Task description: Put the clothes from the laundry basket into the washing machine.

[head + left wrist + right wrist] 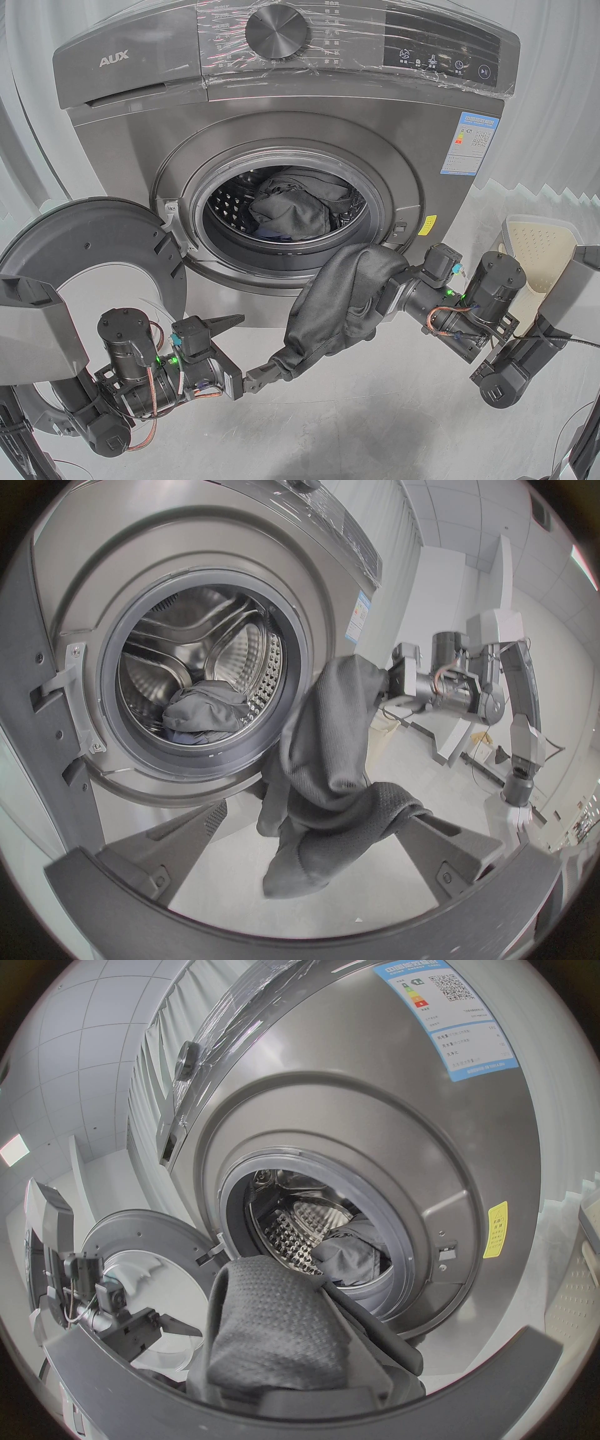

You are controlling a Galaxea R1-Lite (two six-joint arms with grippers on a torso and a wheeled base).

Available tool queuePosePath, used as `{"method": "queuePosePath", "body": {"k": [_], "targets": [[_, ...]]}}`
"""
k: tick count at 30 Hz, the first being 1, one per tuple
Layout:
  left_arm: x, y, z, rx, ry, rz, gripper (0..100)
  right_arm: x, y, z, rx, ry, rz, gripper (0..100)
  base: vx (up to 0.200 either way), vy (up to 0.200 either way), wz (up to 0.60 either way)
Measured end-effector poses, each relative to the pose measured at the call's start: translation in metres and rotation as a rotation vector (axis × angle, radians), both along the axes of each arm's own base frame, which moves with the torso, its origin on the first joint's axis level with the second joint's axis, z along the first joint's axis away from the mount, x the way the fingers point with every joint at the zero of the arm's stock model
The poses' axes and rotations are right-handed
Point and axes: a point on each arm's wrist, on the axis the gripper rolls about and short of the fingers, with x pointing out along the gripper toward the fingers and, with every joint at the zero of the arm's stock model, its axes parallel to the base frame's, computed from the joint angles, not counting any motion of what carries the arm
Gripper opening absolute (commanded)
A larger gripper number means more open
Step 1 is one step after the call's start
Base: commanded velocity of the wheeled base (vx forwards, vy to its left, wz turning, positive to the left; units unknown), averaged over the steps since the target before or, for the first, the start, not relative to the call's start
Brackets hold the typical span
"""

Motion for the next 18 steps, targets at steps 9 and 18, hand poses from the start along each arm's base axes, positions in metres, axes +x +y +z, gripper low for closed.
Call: {"method": "queuePosePath", "body": {"k": [9, 18], "targets": [[-0.016, 0.007, -0.024, 0.121, 0.058, -0.053, 100, 0.008, -0.004, 0.009, 0.038, -0.02, -0.044, 0, 0.0, 0.0, 0.0], [-0.026, 0.009, -0.036, 0.164, 0.111, -0.075, 100, 0.01, -0.005, 0.011, 0.046, -0.026, -0.048, 0, 0.0, 0.0, 0.0]]}}
